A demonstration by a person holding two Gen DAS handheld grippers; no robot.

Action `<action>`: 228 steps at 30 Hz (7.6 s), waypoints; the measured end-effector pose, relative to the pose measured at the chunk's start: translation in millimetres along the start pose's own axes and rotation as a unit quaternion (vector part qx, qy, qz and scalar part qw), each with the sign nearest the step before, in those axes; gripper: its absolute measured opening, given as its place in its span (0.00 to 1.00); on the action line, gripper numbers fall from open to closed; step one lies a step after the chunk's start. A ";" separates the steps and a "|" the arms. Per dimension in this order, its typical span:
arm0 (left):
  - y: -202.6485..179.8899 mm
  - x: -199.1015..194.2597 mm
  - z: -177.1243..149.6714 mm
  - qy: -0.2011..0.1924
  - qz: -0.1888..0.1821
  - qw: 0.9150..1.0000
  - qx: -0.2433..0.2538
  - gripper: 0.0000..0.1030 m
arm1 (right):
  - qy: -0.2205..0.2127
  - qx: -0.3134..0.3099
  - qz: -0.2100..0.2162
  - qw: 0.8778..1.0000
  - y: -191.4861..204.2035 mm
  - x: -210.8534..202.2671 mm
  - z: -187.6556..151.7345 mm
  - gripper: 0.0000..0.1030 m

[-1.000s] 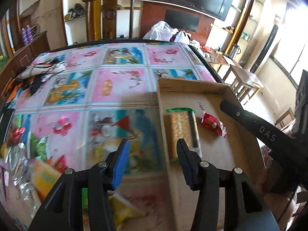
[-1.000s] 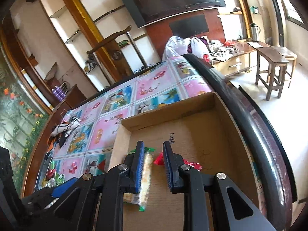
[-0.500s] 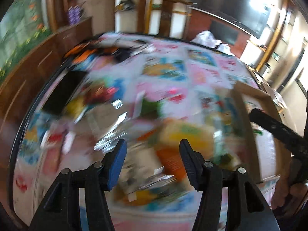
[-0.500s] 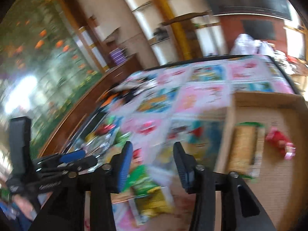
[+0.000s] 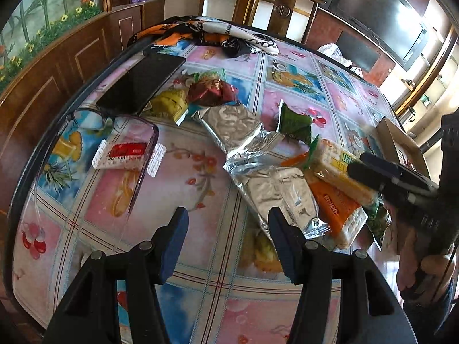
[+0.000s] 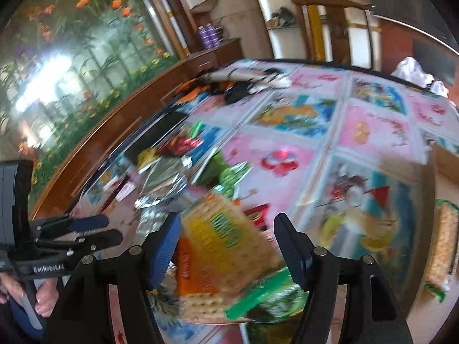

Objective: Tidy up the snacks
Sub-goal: 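Grasp the yellow-green WEIDAN cracker pack with the right gripper, then grasp the silver foil bag with the left gripper and lift it, then carry the WEIDAN pack and silver bag into the tray with both grippers, then open both grippers to drop the packs in the tray and withdraw, then grasp the orange cracker pack with the left gripper while the right grasps a green bag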

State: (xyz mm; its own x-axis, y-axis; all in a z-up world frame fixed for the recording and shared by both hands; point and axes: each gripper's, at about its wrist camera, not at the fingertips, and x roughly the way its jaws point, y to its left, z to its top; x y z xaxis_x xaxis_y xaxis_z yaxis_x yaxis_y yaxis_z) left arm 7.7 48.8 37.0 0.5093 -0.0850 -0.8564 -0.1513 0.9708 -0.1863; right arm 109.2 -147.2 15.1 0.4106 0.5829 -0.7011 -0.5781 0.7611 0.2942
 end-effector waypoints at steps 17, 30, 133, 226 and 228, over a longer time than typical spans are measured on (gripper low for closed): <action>-10.9 17.3 6.9 0.014 -0.007 0.999 -0.033 0.73 | -0.012 -0.057 -0.125 0.990 27.7 3.3 -16.0 0.49; -58.8 43.4 18.0 -0.001 0.054 0.999 -0.006 0.79 | -0.066 0.003 -0.107 0.992 2.9 -30.6 -10.9 0.49; -153.5 -35.5 -4.4 -0.292 0.163 0.931 0.143 0.56 | -0.217 0.208 -0.137 0.944 -126.0 -160.7 -33.9 0.49; -117.9 50.2 14.6 -0.024 0.018 1.000 -0.008 0.64 | -0.153 0.228 -0.170 0.947 -157.4 -160.4 -49.0 0.57; -121.6 55.3 16.4 -0.019 0.012 1.000 -0.004 0.67 | -0.151 0.227 -0.170 0.947 -157.1 -160.1 -49.0 0.57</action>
State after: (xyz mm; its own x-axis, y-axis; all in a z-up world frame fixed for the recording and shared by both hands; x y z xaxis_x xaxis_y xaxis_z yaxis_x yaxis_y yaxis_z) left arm 68.2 -70.2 20.1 0.5369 -0.0535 -0.8419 -0.1708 0.9704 -0.1706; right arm 99.7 -374.0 49.3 0.7416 0.2856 -0.6070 -0.0422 0.9229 0.3826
